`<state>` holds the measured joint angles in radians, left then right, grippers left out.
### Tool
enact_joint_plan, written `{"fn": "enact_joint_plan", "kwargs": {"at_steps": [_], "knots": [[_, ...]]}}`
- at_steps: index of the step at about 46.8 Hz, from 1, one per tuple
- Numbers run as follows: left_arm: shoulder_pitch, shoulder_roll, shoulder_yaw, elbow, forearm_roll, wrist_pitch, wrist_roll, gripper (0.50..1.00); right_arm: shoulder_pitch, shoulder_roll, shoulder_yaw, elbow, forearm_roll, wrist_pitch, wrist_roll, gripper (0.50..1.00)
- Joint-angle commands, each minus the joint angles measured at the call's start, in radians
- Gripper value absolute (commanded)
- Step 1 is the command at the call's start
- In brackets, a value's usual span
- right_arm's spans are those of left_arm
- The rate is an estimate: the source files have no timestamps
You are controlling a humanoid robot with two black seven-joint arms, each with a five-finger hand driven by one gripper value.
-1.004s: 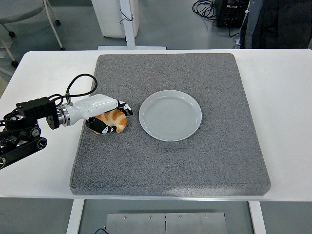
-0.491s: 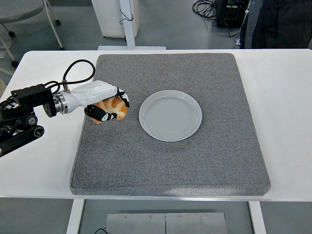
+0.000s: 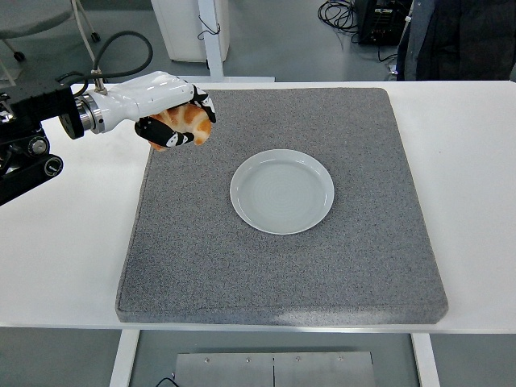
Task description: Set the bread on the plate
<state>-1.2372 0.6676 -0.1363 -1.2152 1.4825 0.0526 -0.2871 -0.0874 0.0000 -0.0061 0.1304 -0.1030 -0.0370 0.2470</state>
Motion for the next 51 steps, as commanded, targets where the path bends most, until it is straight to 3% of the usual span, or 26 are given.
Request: {"fn": "enact_joint_plan", "kwargs": {"at_steps": [1,25,51], "knots": [[-0.033,0.000,0.000,0.000,-0.001,-0.014,0.000,0.500,0.000,0.000,0.000,0.000,0.000,0.000,0.000,1.000],[-0.208,-0.019,0.000,0.000,0.001,-0.088,-0.006,0.500,0.000,0.000,0.000,0.000,0.000,0.000,0.000,1.000],[-0.281,-0.171,0.036,0.003,0.002,-0.128,-0.006,0.500,0.000,0.000,0.000,0.000,0.000,0.000,0.000,1.000]]}}
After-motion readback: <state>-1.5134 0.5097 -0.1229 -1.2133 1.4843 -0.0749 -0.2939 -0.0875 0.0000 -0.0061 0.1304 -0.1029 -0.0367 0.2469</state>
